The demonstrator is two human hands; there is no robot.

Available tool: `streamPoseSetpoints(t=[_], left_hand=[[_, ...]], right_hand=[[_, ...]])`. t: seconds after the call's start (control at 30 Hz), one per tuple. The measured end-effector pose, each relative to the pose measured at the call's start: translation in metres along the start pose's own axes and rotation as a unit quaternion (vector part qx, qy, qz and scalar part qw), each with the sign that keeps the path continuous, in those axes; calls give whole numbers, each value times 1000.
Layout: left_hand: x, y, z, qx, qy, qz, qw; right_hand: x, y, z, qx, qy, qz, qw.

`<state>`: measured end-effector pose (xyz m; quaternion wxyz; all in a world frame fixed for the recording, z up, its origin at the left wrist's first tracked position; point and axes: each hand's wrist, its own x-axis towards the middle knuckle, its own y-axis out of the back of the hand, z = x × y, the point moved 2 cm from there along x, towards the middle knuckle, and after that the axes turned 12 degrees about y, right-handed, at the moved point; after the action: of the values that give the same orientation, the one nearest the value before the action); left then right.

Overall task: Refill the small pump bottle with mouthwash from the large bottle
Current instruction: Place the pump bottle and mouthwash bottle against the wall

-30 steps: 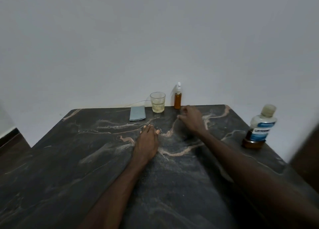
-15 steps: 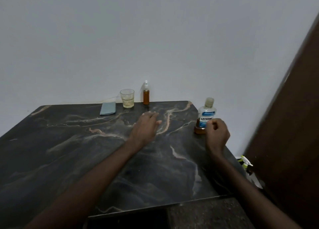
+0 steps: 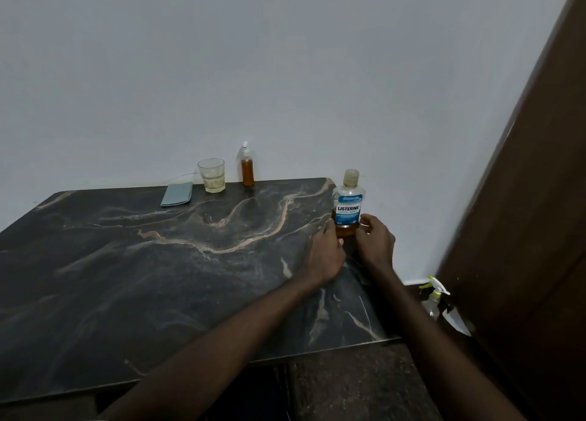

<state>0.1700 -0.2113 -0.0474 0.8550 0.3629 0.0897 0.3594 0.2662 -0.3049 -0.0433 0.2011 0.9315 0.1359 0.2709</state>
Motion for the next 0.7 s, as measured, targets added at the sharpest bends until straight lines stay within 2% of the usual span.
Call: streamPoseSetpoints(t=[0.3,0.53,0.7], left_hand=[[13,1,-7,0,11,30,999],[-1,29,-29,15,14,81,996],[4,46,-38,-33,22,111,993]], right_hand=[[0,-1,-1,-3,29,-14,999],[-3,-5,-6,48,57,-49,996],[-3,-6,-8,59,71,-59,994]])
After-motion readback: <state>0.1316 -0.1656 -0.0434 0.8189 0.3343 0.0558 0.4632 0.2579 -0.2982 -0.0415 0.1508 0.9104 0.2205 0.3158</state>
